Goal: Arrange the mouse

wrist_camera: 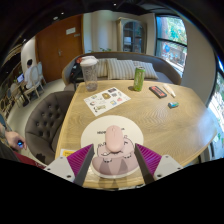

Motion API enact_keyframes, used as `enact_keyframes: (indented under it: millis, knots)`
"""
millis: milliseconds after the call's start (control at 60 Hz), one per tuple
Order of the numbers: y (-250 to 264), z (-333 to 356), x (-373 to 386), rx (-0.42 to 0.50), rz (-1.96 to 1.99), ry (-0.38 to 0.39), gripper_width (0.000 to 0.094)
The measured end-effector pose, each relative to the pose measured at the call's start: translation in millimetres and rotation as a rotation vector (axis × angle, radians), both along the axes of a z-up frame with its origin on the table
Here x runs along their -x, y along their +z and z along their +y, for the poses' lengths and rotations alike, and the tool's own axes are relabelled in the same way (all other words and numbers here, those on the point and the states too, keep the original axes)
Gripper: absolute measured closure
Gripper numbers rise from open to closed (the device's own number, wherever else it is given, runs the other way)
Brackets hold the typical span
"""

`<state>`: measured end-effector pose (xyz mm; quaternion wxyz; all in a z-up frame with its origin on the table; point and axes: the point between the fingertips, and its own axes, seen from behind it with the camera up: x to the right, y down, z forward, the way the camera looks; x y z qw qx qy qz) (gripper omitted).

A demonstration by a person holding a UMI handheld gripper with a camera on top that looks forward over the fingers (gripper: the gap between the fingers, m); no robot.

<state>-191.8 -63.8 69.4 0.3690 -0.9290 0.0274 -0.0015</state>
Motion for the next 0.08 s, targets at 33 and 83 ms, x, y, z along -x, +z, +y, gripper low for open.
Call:
enact_keyframes:
  millis: [33,83]
  knots:
    - [6.0,-13.5,-1.5,0.011,-0.004,-0.008,0.0091]
    - [13.2,-33.3,-3.9,0.028,-0.006,-0.019,0.0090]
